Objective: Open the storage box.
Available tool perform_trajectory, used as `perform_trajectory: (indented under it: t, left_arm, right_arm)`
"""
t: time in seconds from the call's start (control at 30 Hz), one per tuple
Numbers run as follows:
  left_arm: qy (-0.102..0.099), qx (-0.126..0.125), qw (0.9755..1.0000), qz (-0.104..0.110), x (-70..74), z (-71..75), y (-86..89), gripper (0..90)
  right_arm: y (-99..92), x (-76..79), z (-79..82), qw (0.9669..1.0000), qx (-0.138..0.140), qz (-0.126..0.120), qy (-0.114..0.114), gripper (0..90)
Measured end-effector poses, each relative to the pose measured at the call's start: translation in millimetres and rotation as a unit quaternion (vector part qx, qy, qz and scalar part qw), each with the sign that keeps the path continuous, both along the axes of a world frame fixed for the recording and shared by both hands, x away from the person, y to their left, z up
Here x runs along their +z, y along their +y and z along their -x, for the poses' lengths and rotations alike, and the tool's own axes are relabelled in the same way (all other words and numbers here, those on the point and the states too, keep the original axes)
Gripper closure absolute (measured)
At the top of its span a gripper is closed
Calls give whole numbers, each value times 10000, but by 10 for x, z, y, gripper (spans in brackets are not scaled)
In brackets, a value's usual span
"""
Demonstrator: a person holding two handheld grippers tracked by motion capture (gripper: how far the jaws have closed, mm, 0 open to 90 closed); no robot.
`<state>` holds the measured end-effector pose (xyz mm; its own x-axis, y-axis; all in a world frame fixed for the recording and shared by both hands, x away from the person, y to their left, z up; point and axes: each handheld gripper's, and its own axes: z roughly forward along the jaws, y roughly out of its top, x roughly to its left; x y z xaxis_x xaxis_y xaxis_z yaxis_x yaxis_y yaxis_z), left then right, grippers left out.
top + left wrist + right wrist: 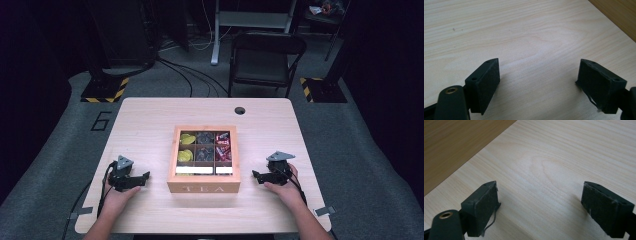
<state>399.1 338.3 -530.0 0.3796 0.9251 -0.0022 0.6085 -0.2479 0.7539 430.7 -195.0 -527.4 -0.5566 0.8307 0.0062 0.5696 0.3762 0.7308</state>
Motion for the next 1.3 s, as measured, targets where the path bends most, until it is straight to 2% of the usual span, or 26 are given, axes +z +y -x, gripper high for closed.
perform_trajectory:
  t: [0.2, 0.37, 0.43, 0.47, 0.53, 0.57, 0.63, 0.67, 0.7, 0.77, 0.87, 0.9, 0.97, 1.1, 1.3]
  left_arm:
    - [-20, 37, 10000, 5, 1, 4, 3, 207]
    - [21, 35, 10000, 76, 15, 14, -7, 234]
    - [101, -13, 9999, 109, 35, 20, -9, 235]
    - [58, 6, 9999, 155, 37, 24, -20, 235]
    - [35, -53, 9998, 180, 61, 34, -32, 235]
    - [40, -94, 9997, 216, 78, 41, -38, 235]
    - [26, -120, 9996, 248, 109, 55, -50, 236]
    - [-64, -102, 9996, 259, 119, 60, -59, 236]
    - [-23, -144, 9995, 282, 146, 69, -58, 237]
    - [-26, -178, 9994, 293, 214, 95, -80, 242]
    - [-72, -253, 9992, 295, 287, 114, -98, 242]
    - [-150, -286, 9989, 345, 338, 130, -134, 242]
    - [-157, -340, 9988, 326, 369, 141, -153, 242]
    - [-138, -608, 9978, 231, 473, 192, -244, 260]
    - [-143, -784, 9964, 280, 521, 247, -322, 281]
  right_arm:
    - [3, -2, 2, 10000, -24, -45, -15, 142]
    - [-5, -1, 4, 10000, 10, -47, -63, 178]
    - [-4, -1, 4, 10000, 5, -44, -64, 179]
    - [-3, -1, 4, 10000, -3, -45, -67, 179]
    - [-6, 2, 5, 10000, -6, -47, -71, 209]
    - [-20, 16, 4, 10000, -20, -24, -73, 255]
    - [-19, 24, 10, 10000, -47, -56, -25, 272]
    - [-22, 29, 11, 10000, -48, -58, -17, 291]
    - [-27, 41, 11, 10000, -24, -39, 8, 310]
    - [-21, 93, 40, 9999, -91, -72, 43, 361]
    - [-11, 149, 58, 9999, -96, -60, -11, 360]
    - [7, 207, 88, 9999, -64, -106, -98, 374]
    - [13, 227, 102, 9999, -71, -111, -93, 373]
    - [45, 325, 151, 9998, 58, -94, -144, 375]
    - [52, 458, 211, 9994, 228, -30, -244, 389]
